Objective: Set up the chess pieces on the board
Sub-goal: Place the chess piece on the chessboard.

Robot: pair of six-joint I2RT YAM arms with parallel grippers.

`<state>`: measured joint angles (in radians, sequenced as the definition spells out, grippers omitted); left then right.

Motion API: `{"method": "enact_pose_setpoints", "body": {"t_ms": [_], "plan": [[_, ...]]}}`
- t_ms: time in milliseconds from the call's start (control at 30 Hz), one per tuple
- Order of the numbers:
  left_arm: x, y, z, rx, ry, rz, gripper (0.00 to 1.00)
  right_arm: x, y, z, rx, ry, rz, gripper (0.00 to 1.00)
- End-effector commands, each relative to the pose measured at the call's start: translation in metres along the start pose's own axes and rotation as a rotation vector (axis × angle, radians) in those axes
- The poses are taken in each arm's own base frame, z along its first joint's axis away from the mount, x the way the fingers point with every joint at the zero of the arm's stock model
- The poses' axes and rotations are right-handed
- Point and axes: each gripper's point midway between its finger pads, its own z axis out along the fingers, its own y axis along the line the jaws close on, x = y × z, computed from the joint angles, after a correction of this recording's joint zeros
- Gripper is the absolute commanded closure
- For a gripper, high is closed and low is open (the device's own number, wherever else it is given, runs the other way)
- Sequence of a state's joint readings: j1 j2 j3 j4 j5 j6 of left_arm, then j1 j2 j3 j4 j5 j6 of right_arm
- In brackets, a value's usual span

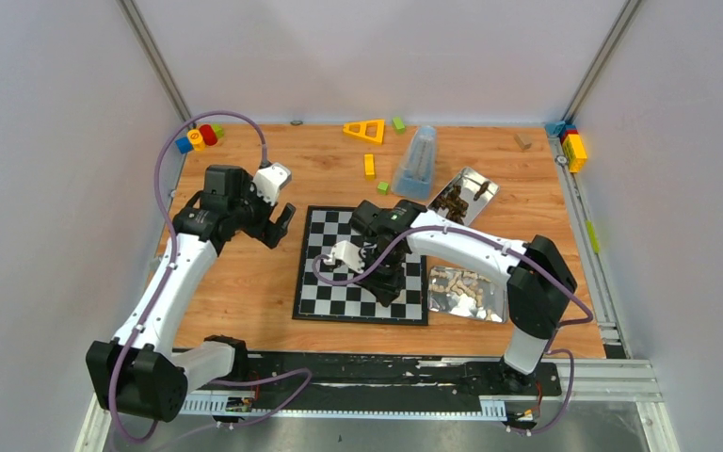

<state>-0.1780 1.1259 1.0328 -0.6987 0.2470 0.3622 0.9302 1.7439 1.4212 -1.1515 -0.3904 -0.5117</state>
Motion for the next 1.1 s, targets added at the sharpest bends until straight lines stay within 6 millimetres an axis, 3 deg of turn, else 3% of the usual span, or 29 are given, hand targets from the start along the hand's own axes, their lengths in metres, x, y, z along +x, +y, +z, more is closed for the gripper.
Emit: {"method": "enact_pose_setpoints", "body": {"t_ms": [0,633,1067], "plan": [[-0.011,0.014,-0.004,-0.057,-0.042,-0.062,0.00,-0.007,0.000,-0.001,0.011,0.034,-0.041,0.98],[-0.010,0.011,-0.008,-0.048,-0.064,-0.047,0.00,-0.004,-0.003,0.018,-0.030,0.094,-0.022,0.97],[-0.009,0.009,-0.010,-0.046,-0.069,-0.038,0.00,-0.025,-0.007,0.023,-0.056,0.060,-0.029,0.96]]}}
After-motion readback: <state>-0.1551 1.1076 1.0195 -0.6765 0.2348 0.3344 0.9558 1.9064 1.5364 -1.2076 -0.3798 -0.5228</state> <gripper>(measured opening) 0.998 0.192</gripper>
